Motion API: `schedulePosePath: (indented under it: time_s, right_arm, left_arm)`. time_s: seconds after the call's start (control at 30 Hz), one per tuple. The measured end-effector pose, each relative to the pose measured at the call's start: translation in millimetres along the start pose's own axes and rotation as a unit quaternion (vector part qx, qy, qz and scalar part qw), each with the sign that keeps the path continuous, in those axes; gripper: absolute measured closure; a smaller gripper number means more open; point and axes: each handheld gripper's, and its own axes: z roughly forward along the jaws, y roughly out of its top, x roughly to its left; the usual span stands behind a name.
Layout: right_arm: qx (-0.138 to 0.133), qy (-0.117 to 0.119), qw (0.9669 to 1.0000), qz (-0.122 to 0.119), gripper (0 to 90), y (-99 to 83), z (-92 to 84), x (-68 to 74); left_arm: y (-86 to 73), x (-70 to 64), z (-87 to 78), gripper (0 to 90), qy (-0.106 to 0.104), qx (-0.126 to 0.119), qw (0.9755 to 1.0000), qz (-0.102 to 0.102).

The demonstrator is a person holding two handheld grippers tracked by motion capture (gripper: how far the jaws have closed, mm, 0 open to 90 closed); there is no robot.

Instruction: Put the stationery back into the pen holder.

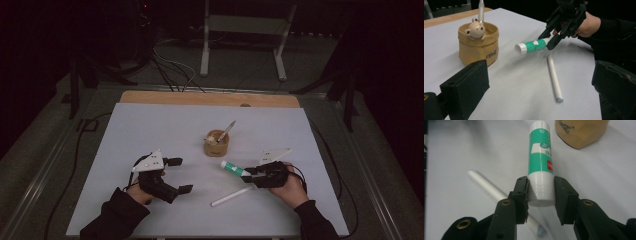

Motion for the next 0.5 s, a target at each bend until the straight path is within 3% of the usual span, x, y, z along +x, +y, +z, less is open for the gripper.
schedulePosePath:
  time_s: [0.17, 0.23, 0.4, 0.5]
  right_arm:
    - [-0.004, 0.016, 0.9999, 0.003, 64.9, 6.9, -2.4, 6.2]
    - [-0.006, 0.021, 0.9998, 0.000, 64.8, 11.3, -4.0, 10.5]
    - [-0.005, 0.025, 0.9997, -0.003, 64.8, 15.9, -3.7, 15.6]
    - [-0.007, 0.032, 0.9994, -0.002, 64.8, 18.3, -2.7, 17.4]
  left_arm:
    - [5.6, -4.5, -0.9, 1.7, 0.005, 0.010, 0.9995, 0.030]
    - [7.6, -7.1, 0.2, 1.7, 0.010, 0.019, 0.9981, 0.058]
    - [11.5, -9.9, 1.8, 1.7, 0.005, 0.026, 0.9963, 0.082]
    - [15.3, -13.5, 1.9, 1.7, 0.012, 0.032, 0.9938, 0.105]
